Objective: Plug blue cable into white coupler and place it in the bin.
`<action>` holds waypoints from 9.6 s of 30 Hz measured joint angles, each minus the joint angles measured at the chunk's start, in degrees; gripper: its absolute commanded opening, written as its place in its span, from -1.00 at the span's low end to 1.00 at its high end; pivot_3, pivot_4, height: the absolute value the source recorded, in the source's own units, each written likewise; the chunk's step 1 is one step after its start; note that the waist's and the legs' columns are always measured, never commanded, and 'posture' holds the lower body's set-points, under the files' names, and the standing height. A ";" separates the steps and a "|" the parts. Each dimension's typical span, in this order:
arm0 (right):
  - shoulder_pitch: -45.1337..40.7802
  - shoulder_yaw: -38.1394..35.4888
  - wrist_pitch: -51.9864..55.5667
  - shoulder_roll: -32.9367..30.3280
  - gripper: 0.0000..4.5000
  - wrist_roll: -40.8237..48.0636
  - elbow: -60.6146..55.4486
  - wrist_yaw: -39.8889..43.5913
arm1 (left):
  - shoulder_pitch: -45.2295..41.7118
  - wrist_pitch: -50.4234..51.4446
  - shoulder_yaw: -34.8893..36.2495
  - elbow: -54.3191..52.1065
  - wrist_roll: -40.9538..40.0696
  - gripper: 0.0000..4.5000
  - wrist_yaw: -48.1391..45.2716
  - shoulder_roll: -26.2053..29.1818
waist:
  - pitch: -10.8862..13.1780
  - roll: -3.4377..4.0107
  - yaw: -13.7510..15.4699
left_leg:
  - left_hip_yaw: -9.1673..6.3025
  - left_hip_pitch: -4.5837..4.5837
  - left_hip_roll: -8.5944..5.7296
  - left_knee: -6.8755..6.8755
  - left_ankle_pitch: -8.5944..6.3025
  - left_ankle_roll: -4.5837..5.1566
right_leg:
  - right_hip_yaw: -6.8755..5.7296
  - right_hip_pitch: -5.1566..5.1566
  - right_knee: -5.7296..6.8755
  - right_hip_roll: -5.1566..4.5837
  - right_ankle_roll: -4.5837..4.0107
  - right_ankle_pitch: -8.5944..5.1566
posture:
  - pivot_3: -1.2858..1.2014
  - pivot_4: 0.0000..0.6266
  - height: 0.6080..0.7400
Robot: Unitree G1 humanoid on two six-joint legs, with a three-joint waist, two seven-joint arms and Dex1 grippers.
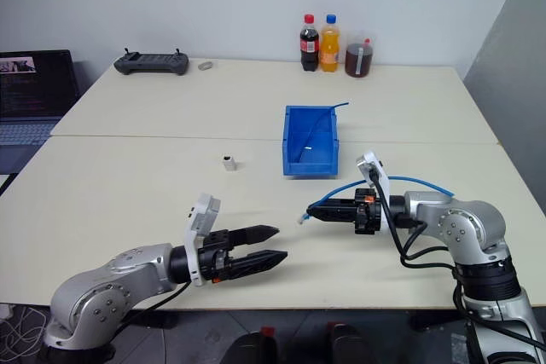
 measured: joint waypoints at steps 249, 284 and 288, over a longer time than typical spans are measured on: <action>-15.71 32.49 -37.75 11.02 -0.94 -51.58 13.70 16.34 | -19.53 -59.91 -17.73 49.66 40.39 -0.65 -25.91 -3.04 | -0.74 0.09 -0.16 | 0.16 0.48 0.06 0.01 0.01 0.04 | -0.03 0.06 0.65 0.04 -0.49 -0.04 | 0.03 -0.52 1.00; -20.83 9.92 -5.66 13.83 -0.94 -37.39 20.42 6.50 | -9.51 -33.12 -6.85 16.28 28.66 0.85 -6.18 -4.03 | -0.16 -0.03 -0.26 | 0.13 -0.02 0.06 -0.03 0.02 0.03 | -0.03 -0.42 0.79 -0.08 -0.66 -0.07 | 0.03 -0.52 1.00; -29.82 6.09 -3.72 13.96 -0.94 -35.18 29.08 5.61 | -7.05 -28.12 -5.10 9.67 26.78 0.98 -0.11 -5.46 | -0.15 -0.03 -0.38 | 0.05 0.02 0.09 -0.11 0.02 0.04 | -0.06 -0.41 0.75 0.01 -0.69 -0.09 | 0.03 -0.52 1.00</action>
